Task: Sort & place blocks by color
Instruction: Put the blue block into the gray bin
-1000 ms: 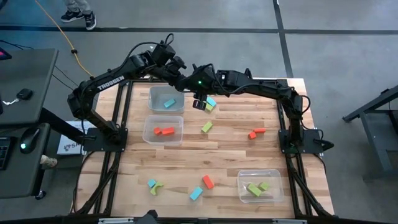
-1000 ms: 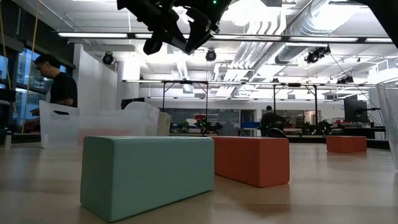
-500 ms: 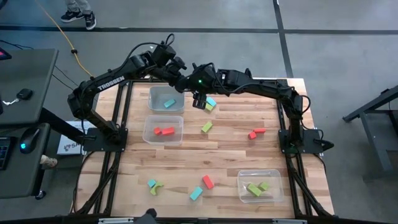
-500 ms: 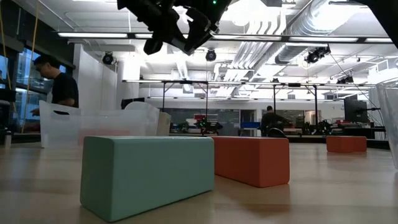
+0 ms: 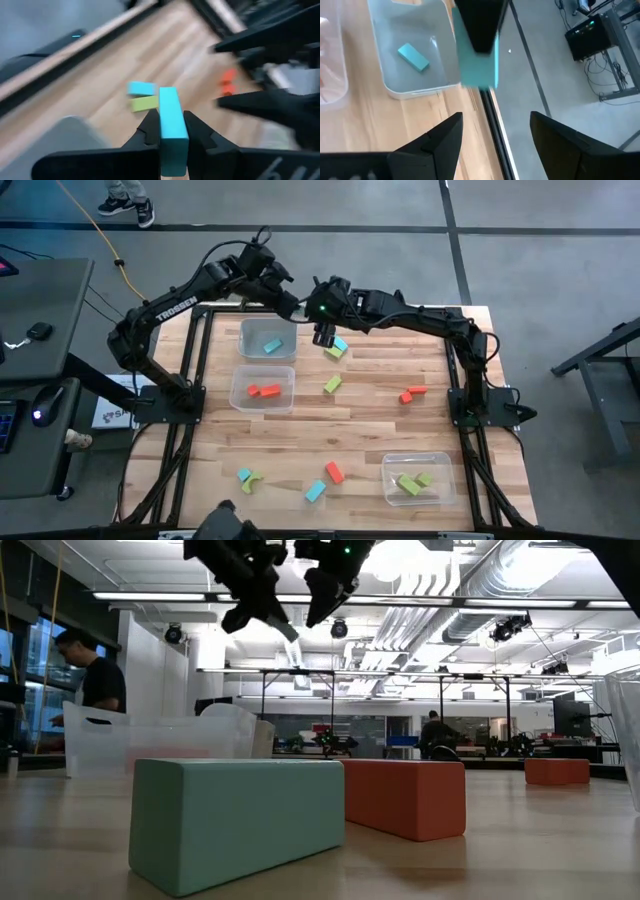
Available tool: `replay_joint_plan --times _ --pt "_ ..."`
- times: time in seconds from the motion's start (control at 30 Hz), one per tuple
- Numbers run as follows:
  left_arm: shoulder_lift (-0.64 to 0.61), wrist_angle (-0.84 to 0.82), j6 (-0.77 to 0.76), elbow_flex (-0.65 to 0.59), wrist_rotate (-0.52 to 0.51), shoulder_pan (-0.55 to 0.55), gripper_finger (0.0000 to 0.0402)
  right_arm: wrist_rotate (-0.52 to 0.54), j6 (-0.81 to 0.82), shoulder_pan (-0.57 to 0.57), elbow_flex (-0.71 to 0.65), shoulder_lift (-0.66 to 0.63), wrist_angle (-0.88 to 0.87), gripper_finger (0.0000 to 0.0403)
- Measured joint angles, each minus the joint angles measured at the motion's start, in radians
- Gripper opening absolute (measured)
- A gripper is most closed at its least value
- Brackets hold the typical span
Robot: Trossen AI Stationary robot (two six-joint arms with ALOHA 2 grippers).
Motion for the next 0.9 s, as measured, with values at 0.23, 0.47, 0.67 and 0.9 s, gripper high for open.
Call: replay_joint_plan --times 0.23,0.47,0.67,0.9 --pt "0.000 -0.147 0.082 0.000 -0.205 0.054 0.0015 0.000 0.007 -0.040 0.000 0.000 -0.041 0.0222" --pt "0.025 -0.228 0.091 -0.015 -0.221 0.079 0.0015 -0.026 0.057 -0.078 0.000 0.000 -0.041 0.0222" --pt "0.039 -0.227 0.092 -0.129 -0.221 0.068 0.0015 -0.027 0.057 -0.096 0.000 0.000 -0.041 0.0222" --pt "0.043 -0.140 0.066 -0.279 -0.228 0.071 0.0015 -0.028 0.054 -0.109 0.000 0.000 -0.040 0.0222"
